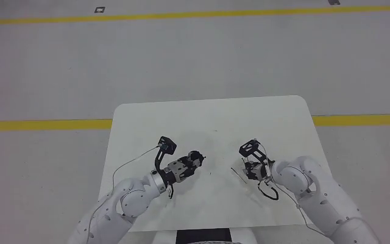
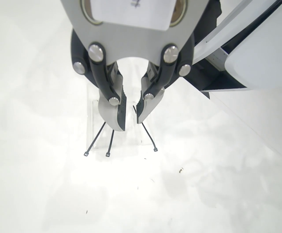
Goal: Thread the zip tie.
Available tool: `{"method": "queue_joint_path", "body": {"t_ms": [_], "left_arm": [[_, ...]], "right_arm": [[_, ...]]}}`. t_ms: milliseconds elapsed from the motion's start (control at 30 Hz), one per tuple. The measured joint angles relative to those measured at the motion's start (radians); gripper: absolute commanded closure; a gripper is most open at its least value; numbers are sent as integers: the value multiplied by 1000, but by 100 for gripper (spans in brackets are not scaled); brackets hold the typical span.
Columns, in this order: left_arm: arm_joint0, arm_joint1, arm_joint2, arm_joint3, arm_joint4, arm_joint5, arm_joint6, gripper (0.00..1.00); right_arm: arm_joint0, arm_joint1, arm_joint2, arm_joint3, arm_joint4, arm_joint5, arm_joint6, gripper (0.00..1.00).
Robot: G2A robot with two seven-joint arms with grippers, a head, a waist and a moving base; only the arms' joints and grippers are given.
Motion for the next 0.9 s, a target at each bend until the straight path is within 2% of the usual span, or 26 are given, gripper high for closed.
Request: {"method": "queue_joint_path", "body": {"t_ms": [67,167,233,400,500,633,900], "left_arm": [[0,0,0,0,0,0,0,100],[0,0,0,0,0,0,0,100],[0,0,0,0,0,0,0,100],[0,0,0,0,0,0,0,100],[0,0,0,0,0,0,0,100],[0,0,0,0,0,0,0,100],[0,0,0,0,0,0,0,100]], "right_arm": [[7,-2,-7,7,-4,7,0,85],[17,-4,-16,18,-12,16,1,71],[25,-5,-23,26,-18,23,3,69],[41,-9,-39,41,-30,35,5,73],[47,-11,-46,53,-30,38,2,81],[52,-13,-50,64,-26,35,-3,85],[48,-13,-47,69,-29,37,-2,86]]}}
